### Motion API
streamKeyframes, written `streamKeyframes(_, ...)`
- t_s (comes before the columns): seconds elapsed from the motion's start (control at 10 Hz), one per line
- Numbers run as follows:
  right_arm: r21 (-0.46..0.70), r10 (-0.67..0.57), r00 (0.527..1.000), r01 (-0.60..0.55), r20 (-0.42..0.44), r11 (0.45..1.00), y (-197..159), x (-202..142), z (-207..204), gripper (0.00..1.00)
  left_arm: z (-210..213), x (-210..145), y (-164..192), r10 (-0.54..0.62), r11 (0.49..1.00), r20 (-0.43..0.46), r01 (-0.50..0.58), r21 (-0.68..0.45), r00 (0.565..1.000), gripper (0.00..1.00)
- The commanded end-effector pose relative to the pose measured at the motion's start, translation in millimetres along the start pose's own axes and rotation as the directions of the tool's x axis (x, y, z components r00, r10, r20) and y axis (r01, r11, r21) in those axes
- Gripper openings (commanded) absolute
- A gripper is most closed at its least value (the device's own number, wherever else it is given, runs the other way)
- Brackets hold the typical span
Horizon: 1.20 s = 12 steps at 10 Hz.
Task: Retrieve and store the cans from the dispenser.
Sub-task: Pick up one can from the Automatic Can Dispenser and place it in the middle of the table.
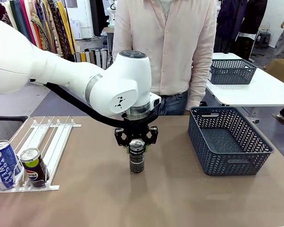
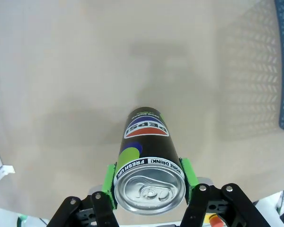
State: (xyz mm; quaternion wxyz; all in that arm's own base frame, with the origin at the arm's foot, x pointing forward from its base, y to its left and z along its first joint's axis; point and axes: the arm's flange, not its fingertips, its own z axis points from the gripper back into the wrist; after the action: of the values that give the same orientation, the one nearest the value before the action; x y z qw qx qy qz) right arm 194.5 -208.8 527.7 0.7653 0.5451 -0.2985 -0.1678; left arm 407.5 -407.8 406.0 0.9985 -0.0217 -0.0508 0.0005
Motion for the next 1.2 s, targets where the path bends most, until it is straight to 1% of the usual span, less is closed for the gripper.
streamKeyframes(0.0,0.031,0.024,1.0,-0.025,0.009,0.999,2.3,2.9,0.3,1.0,1.3,-2.0,11.3,-0.014,0.999,-0.016,0.013,-0.035,1.0,0.0)
streamKeyframes(0.1,0.031,0.024,1.0,-0.025,0.009,0.999,2.3,2.9,0.3,1.0,0.2,-1.8,12.5,-0.017,0.999,-0.018,0.016,-0.032,1.0,0.3)
streamKeyframes(0.2,0.031,0.024,1.0,-0.025,0.009,0.999,2.3,2.9,0.3,1.0,0.3,-2.4,12.7,-0.02,0.999,-0.022,0.019,-0.031,1.0,0.84)
streamKeyframes(0.3,0.031,0.024,1.0,-0.025,0.009,0.999,2.3,2.9,0.3,1.0,0.3,-2.9,13.4,-0.023,0.999,-0.023,0.023,-0.028,0.999,1.0)
streamKeyframes(0.5,0.031,0.024,1.0,-0.025,0.009,0.999,2.3,2.9,0.3,1.0,9.4,-2.9,17.0,-0.018,0.999,-0.01,0.018,-0.038,1.0,1.0)
streamKeyframes(0.7,0.031,0.024,1.0,-0.025,0.009,0.999,2.3,2.9,0.3,1.0,45.7,-5.3,25.3,-0.001,0.998,0.048,0.004,-0.069,0.999,1.0)
streamKeyframes(0.8,0.031,0.024,1.0,-0.025,0.009,0.999,2.3,2.9,0.3,1.0,69.9,-10.4,35.4,-0.024,0.99,0.035,0.029,-0.14,0.999,1.0)
streamKeyframes(0.9,0.031,0.024,1.0,-0.025,0.009,0.999,2.3,2.9,0.3,1.0,93.8,-14.0,53.7,-0.029,0.985,0.015,0.031,-0.168,0.999,1.0)
streamKeyframes(1.0,0.031,0.024,1.0,-0.025,0.009,0.999,2.3,2.9,0.3,1.0,120.5,-17.9,84.5,0.007,0.991,-0.007,-0.008,-0.135,1.0,1.0)
streamKeyframes(1.1,0.031,0.024,1.0,-0.025,0.009,0.999,2.3,2.9,0.3,1.0,143.5,-27.4,117.2,0.026,0.997,-0.009,-0.027,-0.077,1.0,1.0)
